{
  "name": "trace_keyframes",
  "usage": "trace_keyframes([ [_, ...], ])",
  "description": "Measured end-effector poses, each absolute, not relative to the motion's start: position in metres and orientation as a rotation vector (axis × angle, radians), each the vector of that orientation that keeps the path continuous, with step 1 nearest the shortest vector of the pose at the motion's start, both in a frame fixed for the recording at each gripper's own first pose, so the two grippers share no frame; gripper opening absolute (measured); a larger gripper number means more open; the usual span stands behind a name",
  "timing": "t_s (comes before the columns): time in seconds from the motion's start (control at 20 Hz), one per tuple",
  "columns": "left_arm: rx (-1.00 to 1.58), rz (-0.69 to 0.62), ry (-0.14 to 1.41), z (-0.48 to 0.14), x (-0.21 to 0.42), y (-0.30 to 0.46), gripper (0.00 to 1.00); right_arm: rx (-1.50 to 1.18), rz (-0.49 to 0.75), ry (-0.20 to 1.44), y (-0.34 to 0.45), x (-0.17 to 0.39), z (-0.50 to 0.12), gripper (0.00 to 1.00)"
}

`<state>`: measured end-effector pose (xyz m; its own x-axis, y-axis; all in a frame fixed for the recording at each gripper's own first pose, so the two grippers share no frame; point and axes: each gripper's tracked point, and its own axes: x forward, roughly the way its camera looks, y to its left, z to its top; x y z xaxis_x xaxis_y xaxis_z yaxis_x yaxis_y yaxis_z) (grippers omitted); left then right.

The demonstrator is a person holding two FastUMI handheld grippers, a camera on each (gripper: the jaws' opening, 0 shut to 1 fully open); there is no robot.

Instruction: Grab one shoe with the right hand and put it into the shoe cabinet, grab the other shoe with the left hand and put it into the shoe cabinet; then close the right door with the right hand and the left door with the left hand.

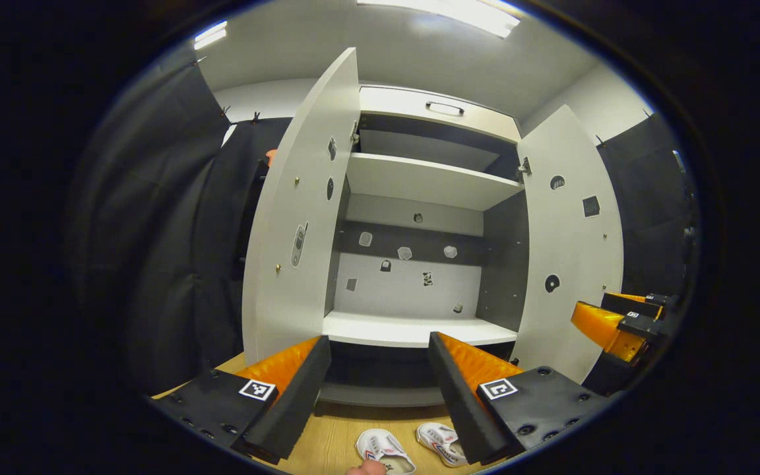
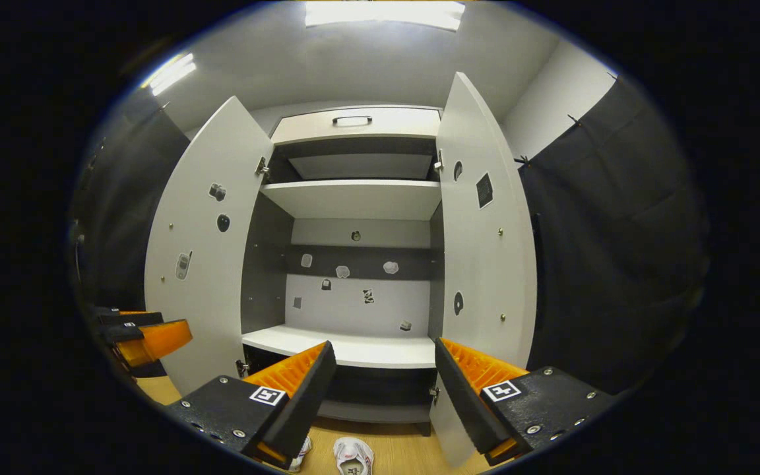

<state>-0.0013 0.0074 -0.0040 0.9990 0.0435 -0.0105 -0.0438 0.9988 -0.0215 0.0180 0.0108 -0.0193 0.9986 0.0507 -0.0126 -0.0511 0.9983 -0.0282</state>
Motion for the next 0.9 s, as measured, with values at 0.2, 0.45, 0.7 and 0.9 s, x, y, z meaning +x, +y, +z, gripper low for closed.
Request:
trace_keyframes([
  [0.2, -0.025, 0.053, 0.004, -0.004, -0.005, 0.011, 0.96, -0.043, 0.097, 0.116, 0.022, 0.037, -0.077, 0.93],
  [0.45, -0.034, 0.068, 0.002, -0.005, -0.012, 0.018, 0.96, -0.088, 0.139, 0.350, 0.029, 0.047, -0.206, 0.93],
  [0.7, -0.044, 0.082, 0.013, -0.010, -0.016, 0.025, 0.96, -0.142, 0.188, 0.598, 0.035, 0.018, -0.328, 0.94],
  [0.9, -0.047, 0.086, 0.020, -0.013, -0.016, 0.028, 0.96, -0.183, 0.192, 0.718, 0.028, 0.001, -0.382, 0.94],
])
